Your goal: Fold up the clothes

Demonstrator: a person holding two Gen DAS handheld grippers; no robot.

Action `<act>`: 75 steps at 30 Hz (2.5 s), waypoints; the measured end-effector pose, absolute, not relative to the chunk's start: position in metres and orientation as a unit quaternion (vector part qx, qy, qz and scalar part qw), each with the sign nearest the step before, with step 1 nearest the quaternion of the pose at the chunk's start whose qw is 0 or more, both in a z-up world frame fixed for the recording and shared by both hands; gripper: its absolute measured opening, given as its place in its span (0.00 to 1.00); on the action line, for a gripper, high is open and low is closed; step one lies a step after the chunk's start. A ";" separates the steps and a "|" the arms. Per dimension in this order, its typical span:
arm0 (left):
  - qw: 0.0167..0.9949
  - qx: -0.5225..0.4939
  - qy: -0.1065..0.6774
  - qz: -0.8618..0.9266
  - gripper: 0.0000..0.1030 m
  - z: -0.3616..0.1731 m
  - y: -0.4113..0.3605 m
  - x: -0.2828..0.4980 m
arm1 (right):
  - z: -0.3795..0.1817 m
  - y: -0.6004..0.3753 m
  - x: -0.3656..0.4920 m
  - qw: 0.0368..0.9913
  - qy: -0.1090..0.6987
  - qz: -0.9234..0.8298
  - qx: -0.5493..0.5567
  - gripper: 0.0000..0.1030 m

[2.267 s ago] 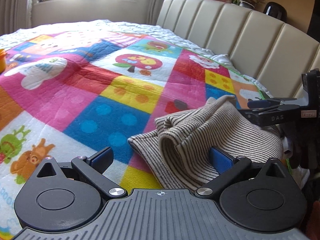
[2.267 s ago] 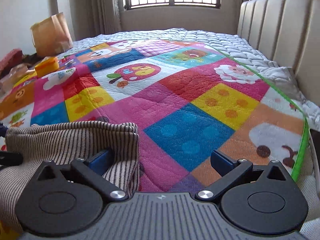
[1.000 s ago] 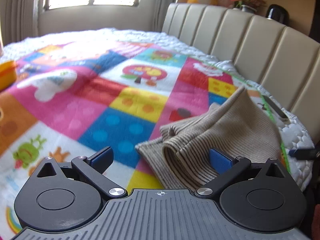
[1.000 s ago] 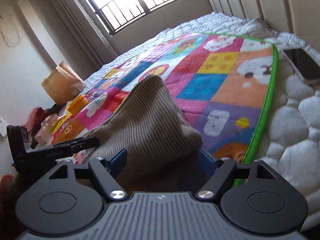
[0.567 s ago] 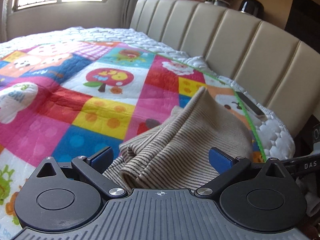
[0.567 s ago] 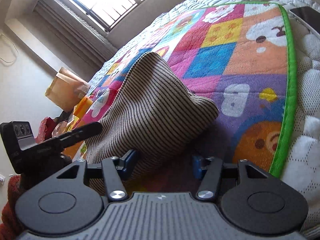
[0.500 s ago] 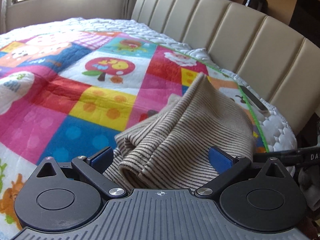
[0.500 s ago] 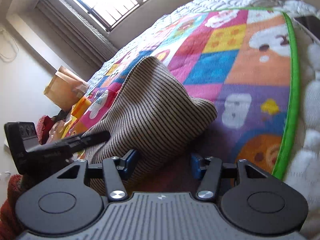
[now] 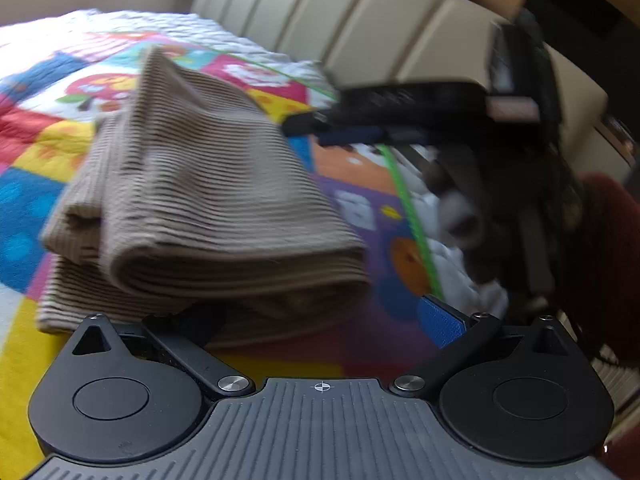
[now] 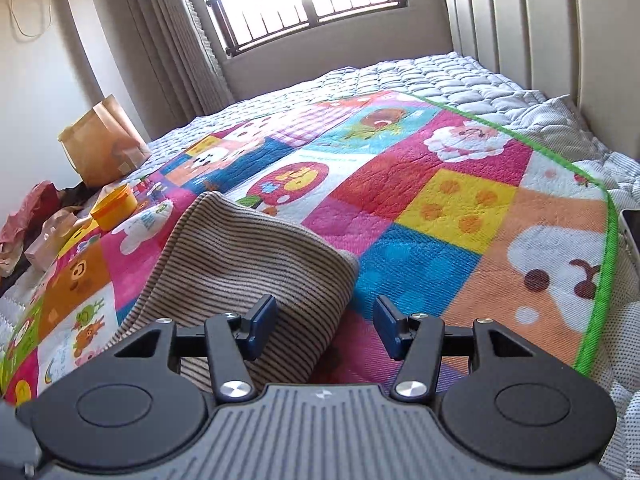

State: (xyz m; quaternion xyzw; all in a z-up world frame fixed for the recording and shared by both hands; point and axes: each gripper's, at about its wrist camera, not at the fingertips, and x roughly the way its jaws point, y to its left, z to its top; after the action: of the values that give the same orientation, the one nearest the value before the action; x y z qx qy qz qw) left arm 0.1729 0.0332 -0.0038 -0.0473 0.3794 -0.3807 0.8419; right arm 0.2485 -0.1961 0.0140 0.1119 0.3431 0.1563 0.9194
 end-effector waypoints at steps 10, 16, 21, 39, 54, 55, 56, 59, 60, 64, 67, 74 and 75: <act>0.918 -0.116 0.301 -0.231 1.00 0.045 0.109 0.202 | -0.013 -0.201 0.189 0.874 0.372 0.214 0.230 0.82; 0.879 -0.165 0.399 -0.203 1.00 -0.012 0.108 0.255 | -0.031 -0.168 0.181 0.886 0.359 0.229 0.184 0.74; 0.871 -0.175 0.392 -0.240 0.98 -0.025 0.095 0.241 | -0.014 -0.186 0.193 0.889 0.350 0.247 0.160 0.45; 0.896 -0.227 0.315 -0.217 0.96 0.006 0.094 0.189 | 0.046 -0.182 0.201 0.950 0.253 0.183 0.018 0.49; 0.929 -0.115 0.339 -0.095 0.94 -0.014 0.103 0.292 | 0.019 -0.140 0.153 0.948 0.211 0.195 -0.135 0.68; 0.927 -0.130 0.339 -0.091 0.94 -0.018 0.110 0.290 | 0.019 -0.135 0.153 0.947 0.208 0.198 -0.143 0.68; 0.925 -0.146 0.340 -0.086 0.94 -0.022 0.117 0.288 | 0.018 -0.128 0.155 0.945 0.209 0.205 -0.148 0.69; 0.922 -0.182 0.336 -0.069 0.93 -0.018 0.131 0.274 | 0.005 -0.104 0.165 0.935 0.215 0.215 -0.184 0.72; 0.921 -0.188 0.335 -0.067 0.93 -0.016 0.133 0.268 | -0.001 -0.097 0.168 0.930 0.214 0.212 -0.210 0.73; 0.922 -0.187 0.330 -0.081 0.93 -0.008 0.138 0.237 | -0.001 -0.094 0.174 0.928 0.211 0.212 -0.221 0.59; 0.917 -0.208 0.327 -0.096 0.91 -0.009 0.137 0.216 | 0.007 -0.096 0.168 0.938 0.187 0.171 -0.236 0.51; 0.890 -0.234 0.353 -0.170 0.80 -0.023 0.103 0.195 | -0.019 -0.088 0.166 0.915 0.166 0.148 -0.337 0.66; 0.889 -0.232 0.354 -0.174 0.76 -0.024 0.100 0.193 | -0.022 -0.087 0.165 0.910 0.160 0.151 -0.350 0.65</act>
State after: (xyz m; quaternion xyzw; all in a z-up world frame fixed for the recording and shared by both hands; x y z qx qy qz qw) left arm 0.1930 0.1003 -0.0236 -0.2317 0.3538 -0.1744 0.8892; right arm 0.1649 -0.0866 -0.0225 -0.3502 0.1604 0.1510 0.9104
